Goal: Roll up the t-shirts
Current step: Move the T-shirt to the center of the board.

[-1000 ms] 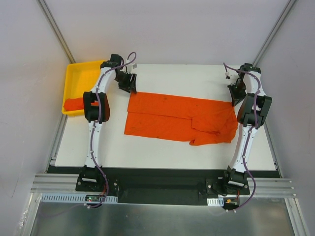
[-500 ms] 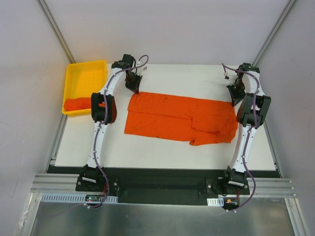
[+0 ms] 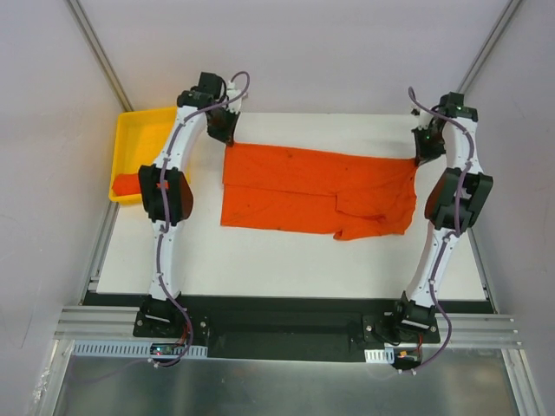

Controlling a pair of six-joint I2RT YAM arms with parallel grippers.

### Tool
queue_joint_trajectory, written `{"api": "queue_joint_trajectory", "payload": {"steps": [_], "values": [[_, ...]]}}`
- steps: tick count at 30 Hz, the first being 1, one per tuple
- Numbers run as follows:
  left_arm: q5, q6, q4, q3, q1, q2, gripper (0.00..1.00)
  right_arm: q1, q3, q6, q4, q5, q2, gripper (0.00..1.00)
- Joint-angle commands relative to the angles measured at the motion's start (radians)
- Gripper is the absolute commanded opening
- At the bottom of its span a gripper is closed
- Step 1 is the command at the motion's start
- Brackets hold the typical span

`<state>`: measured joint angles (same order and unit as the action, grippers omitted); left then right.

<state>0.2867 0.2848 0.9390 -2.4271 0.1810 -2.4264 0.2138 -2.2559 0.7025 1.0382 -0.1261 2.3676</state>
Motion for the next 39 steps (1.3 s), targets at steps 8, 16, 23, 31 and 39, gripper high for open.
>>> {"api": "queue_joint_trajectory", "payload": {"steps": [8, 16, 23, 31, 39], "values": [[-0.024, 0.001, 0.007, 0.049, -0.018, 0.42, 0.0, 0.018, 0.337, -0.072, -0.309, -0.103, -0.594, 0.01], [-0.053, 0.013, 0.007, 0.161, -0.02, 0.679, 0.0, 0.029, 0.381, -0.124, -0.316, -0.127, -0.87, 0.01], [-0.144, 0.036, 0.004, 0.283, -0.02, 0.952, 0.0, 0.035, 0.481, -0.145, -0.31, -0.136, -1.137, 0.0], [-0.15, 0.057, 0.009, 0.442, -0.052, 1.233, 0.0, 0.039, 0.556, -0.159, -0.245, -0.139, -1.465, 0.01], [-0.001, -0.006, 0.035, 0.526, -0.163, 1.471, 0.0, 0.039, 0.51, -0.155, -0.146, -0.118, -1.7, 0.01]]}}
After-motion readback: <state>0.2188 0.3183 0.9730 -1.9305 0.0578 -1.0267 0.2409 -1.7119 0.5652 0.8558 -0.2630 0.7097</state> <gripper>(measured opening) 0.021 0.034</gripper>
